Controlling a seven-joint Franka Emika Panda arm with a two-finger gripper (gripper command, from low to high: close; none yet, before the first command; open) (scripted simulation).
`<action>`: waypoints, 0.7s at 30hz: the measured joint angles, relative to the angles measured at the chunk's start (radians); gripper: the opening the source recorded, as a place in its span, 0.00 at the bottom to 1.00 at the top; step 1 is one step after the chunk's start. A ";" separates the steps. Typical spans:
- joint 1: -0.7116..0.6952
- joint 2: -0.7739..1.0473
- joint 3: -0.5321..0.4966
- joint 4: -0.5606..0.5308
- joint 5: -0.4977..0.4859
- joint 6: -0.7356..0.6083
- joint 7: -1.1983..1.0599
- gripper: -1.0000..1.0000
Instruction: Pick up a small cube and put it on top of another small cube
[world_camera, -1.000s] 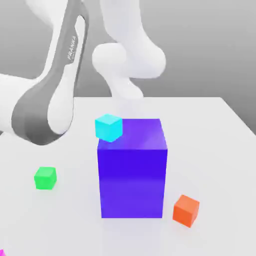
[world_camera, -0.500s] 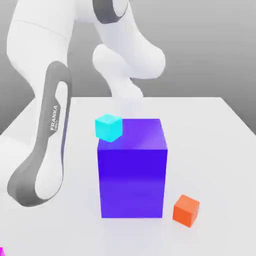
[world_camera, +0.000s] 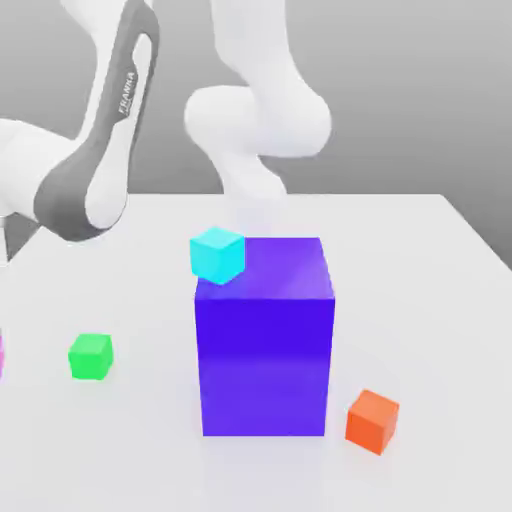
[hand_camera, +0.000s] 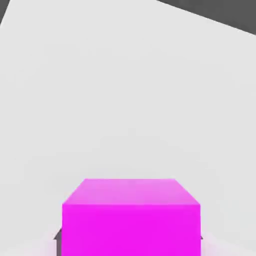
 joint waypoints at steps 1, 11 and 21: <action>-0.016 -0.032 -0.008 -0.036 -0.013 0.006 -0.006 0.00; -0.042 -0.273 -0.091 -0.373 0.041 0.092 -0.177 0.00; 0.015 -0.053 -0.077 -0.377 0.321 0.299 -0.379 0.00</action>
